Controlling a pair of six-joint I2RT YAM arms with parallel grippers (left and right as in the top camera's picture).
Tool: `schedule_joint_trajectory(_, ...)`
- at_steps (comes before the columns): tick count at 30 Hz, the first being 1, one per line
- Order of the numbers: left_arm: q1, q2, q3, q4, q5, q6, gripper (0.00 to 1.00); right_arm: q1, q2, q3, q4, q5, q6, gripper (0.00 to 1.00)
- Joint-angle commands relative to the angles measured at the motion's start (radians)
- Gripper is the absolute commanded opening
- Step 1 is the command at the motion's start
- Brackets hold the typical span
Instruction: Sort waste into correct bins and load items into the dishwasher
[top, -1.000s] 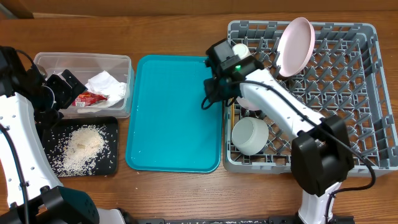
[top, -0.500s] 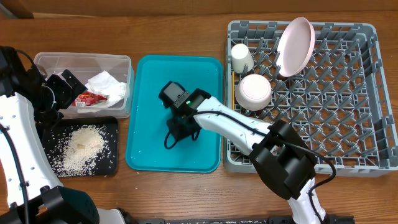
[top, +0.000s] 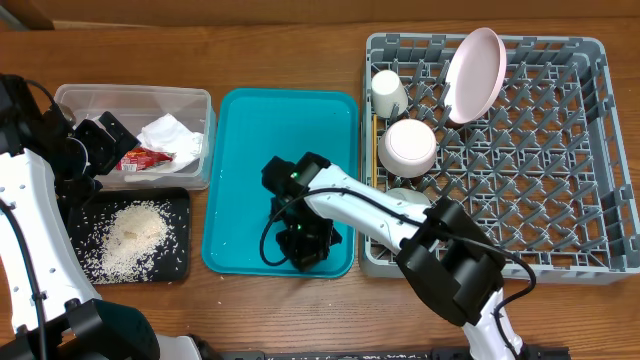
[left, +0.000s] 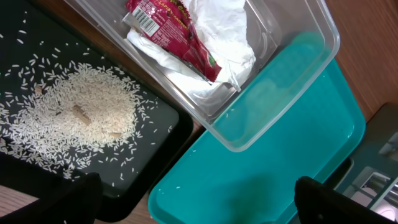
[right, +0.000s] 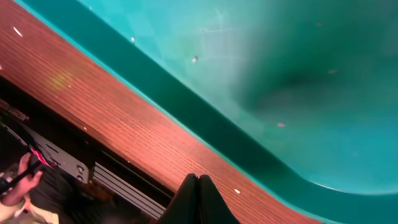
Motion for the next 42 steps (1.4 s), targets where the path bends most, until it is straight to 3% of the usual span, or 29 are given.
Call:
schedule_joint_trajectory(1,0.003,-0.008,0.020,0.002,-0.004,-0.011,1.00,0.058,-0.024,-0.046,0.016,0.044,0.018,0.04)
schedule_joint_trajectory(11,0.003,-0.008,0.020,0.002,-0.021,-0.011,1.00,0.127,-0.024,-0.073,0.019,0.298,0.132,0.04)
schedule_joint_trajectory(23,0.003,-0.008,0.020,0.002,-0.021,-0.011,1.00,0.126,-0.024,-0.073,-0.008,0.428,0.163,0.04)
schedule_joint_trajectory(32,0.003,-0.008,0.020,0.002,-0.021,-0.011,1.00,0.126,-0.026,-0.059,-0.062,0.398,0.161,0.04)
schedule_joint_trajectory(38,0.003,-0.008,0.020,0.002,-0.021,-0.011,1.00,0.116,-0.096,0.083,-0.153,0.399,0.134,0.04)
schedule_joint_trajectory(41,0.003,-0.008,0.020,0.002,-0.021,-0.011,1.00,0.080,-0.138,0.163,-0.134,0.399,0.129,0.09)
schedule_joint_trajectory(42,0.003,-0.008,0.020,0.002,-0.021,-0.011,1.00,0.067,-0.145,0.184,-0.134,0.399,0.129,0.17)
